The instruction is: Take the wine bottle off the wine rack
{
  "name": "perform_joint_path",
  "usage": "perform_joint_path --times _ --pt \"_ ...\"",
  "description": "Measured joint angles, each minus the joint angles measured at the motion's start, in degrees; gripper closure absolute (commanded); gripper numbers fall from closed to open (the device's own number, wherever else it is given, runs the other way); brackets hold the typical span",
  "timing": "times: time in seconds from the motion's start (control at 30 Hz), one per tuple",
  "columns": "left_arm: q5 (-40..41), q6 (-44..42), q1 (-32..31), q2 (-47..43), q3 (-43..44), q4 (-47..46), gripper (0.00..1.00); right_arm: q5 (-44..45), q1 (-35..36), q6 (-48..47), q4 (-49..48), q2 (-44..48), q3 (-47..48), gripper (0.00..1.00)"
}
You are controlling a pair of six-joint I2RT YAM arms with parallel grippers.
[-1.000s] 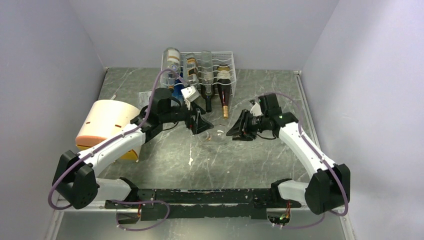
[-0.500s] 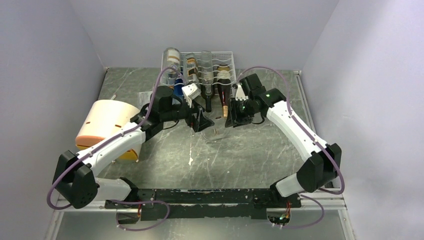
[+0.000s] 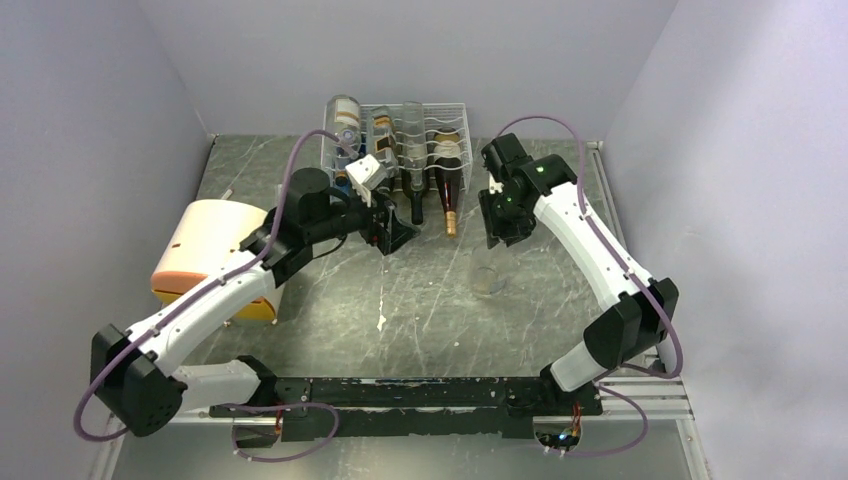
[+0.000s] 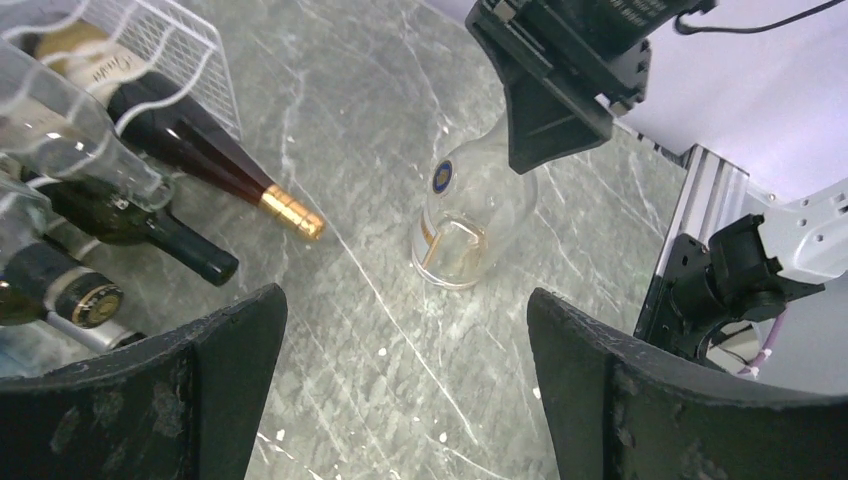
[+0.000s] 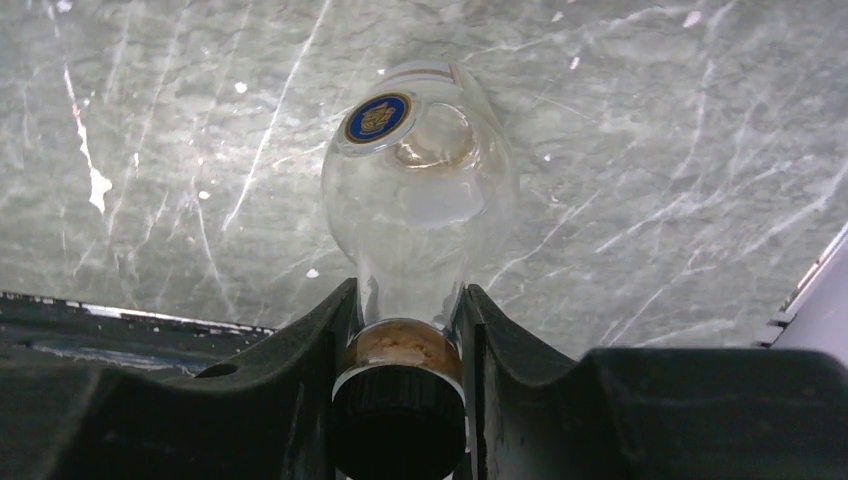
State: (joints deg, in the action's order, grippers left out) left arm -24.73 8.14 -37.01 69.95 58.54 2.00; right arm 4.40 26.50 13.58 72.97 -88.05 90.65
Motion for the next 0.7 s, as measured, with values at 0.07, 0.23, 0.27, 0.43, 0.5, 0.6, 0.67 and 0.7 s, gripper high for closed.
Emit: perform_joint_path --times 0.07,0.23,0.27,0.43,0.5,0.6,0.67,0.7 --pt "0.8 0.0 0.0 -1.8 0.0 0.0 0.07 1.1 -0.9 0.1 0.8 -0.5 0.8 1.00" --pt "2.3 0.0 0.0 -3.1 0.0 0.0 0.07 1.4 -7.2 0.3 -1.0 -1.6 1.7 1.00" --pt "2.7 0.0 0.0 -3.1 0.0 0.1 0.07 1.5 -8.8 0.3 -1.7 -1.7 1.7 1.00" --pt "3.8 0.1 0.0 -3.1 0.0 0.2 0.07 4.7 -15.7 0.7 -4.2 -3.4 3.6 1.00" --pt "4.0 0.2 0.0 -3.1 0.0 0.3 0.07 6.2 -17.9 0.8 -5.0 -4.7 5.7 1.00" --pt "4.2 0.2 0.0 -3.3 0.0 0.6 0.07 7.3 -20.9 1.2 -6.9 -6.4 8.5 1.00" --pt "4.5 0.2 0.0 -3.5 0.0 0.7 0.07 7.5 -23.3 1.7 -8.9 -7.7 10.3 1.00" --pt "4.7 0.2 0.0 -3.7 0.0 0.8 0.07 7.5 -24.4 2.0 -9.8 -8.4 10.9 1.00"
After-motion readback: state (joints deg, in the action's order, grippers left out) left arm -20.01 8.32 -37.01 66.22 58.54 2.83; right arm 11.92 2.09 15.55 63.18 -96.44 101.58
